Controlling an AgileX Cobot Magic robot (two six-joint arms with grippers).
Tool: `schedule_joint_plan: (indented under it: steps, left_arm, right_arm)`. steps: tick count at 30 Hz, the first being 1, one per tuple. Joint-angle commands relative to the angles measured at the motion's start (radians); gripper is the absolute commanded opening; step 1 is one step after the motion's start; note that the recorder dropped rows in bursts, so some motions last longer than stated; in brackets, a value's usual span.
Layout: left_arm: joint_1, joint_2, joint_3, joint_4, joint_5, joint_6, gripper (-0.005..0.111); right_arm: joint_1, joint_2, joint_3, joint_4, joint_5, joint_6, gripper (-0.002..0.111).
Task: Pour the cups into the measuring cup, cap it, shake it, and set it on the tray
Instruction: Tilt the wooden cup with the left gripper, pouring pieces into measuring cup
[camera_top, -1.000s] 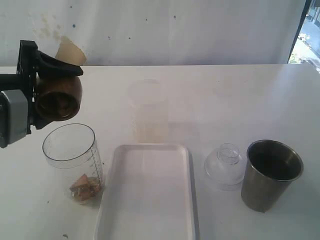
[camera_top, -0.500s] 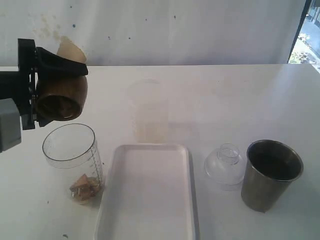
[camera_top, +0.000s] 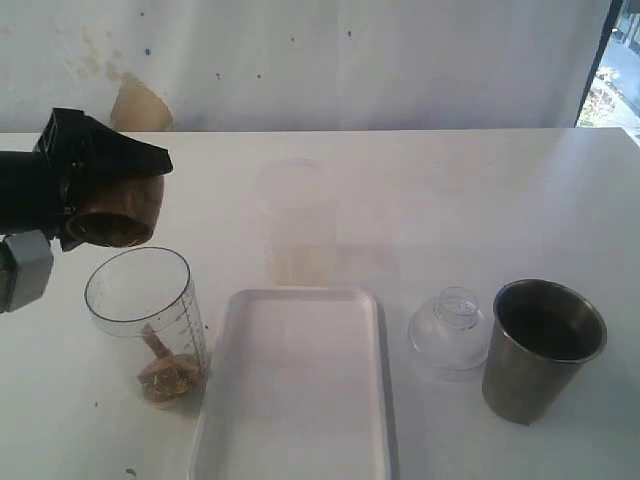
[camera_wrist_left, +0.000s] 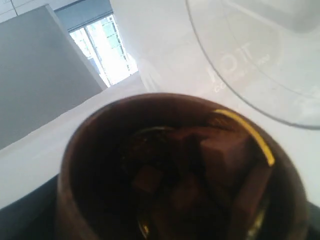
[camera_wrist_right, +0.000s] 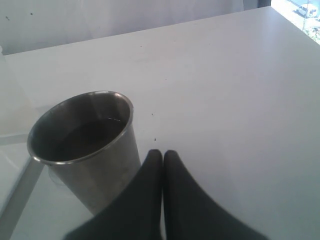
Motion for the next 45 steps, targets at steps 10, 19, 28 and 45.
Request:
schedule_joint_plan:
  steps: [10,19,28,45]
  left_arm:
    - [-0.002,-0.009,-0.002,-0.013,-0.05,0.096,0.0]
    - [-0.002,-0.009,-0.002,-0.013,-0.045,0.096,0.0]
    - [-0.002,-0.009,-0.002,-0.013,-0.045,0.096,0.0]
    - [-0.002,-0.009,-0.002,-0.062,-0.278,-0.647,0.0]
  right_arm:
    - [0.005,-0.006,0.001,-0.003,-0.013,0.001,0.0]
    - [0.005,-0.006,0.001,-0.003,-0.013,0.003,0.0]
    - [0.005,-0.006,0.001,-0.003,-0.013,0.003,0.0]
    - [0.005,-0.006,0.001,-0.003,-0.013,0.003,0.0]
